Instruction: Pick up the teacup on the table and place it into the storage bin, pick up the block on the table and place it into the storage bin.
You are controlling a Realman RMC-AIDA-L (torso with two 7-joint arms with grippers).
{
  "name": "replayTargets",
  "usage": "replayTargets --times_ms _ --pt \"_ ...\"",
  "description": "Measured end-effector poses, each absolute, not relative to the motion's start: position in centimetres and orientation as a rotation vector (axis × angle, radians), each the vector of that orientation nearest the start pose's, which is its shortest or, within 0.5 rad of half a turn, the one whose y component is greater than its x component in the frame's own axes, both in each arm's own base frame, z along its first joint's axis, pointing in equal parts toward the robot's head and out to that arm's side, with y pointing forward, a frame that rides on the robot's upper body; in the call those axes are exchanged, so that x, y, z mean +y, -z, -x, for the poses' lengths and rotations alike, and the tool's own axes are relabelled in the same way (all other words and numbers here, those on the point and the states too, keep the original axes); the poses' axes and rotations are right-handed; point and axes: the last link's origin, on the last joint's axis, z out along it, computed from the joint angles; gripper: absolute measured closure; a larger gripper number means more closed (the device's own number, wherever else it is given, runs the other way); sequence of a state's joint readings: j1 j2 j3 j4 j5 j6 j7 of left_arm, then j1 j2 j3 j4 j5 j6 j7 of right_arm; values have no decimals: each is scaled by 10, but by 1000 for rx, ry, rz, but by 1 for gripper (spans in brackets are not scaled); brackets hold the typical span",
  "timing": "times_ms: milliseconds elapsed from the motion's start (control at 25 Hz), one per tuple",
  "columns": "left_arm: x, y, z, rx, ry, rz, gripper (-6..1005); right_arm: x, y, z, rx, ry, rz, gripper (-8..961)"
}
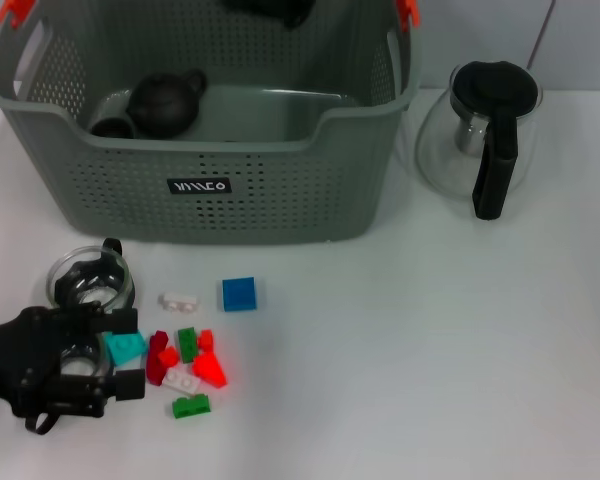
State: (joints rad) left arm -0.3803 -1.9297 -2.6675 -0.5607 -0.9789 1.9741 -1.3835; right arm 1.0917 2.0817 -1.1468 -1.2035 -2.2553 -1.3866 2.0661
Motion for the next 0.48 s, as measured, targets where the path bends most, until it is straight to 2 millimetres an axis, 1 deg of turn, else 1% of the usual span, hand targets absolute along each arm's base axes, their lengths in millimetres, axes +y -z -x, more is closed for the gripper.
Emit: replayTargets --times_ms 160,320,480 --pt "246 -59 316 -864 856 2841 59 452 -10 3 77 -143 2744 889" --pt "248 -55 313 -846 839 2877 59 476 -1 -21 205 -104 2693 889" --pt "249 -51 311 -839 830 2897 60 486 9 -36 263 -71 2663 888"
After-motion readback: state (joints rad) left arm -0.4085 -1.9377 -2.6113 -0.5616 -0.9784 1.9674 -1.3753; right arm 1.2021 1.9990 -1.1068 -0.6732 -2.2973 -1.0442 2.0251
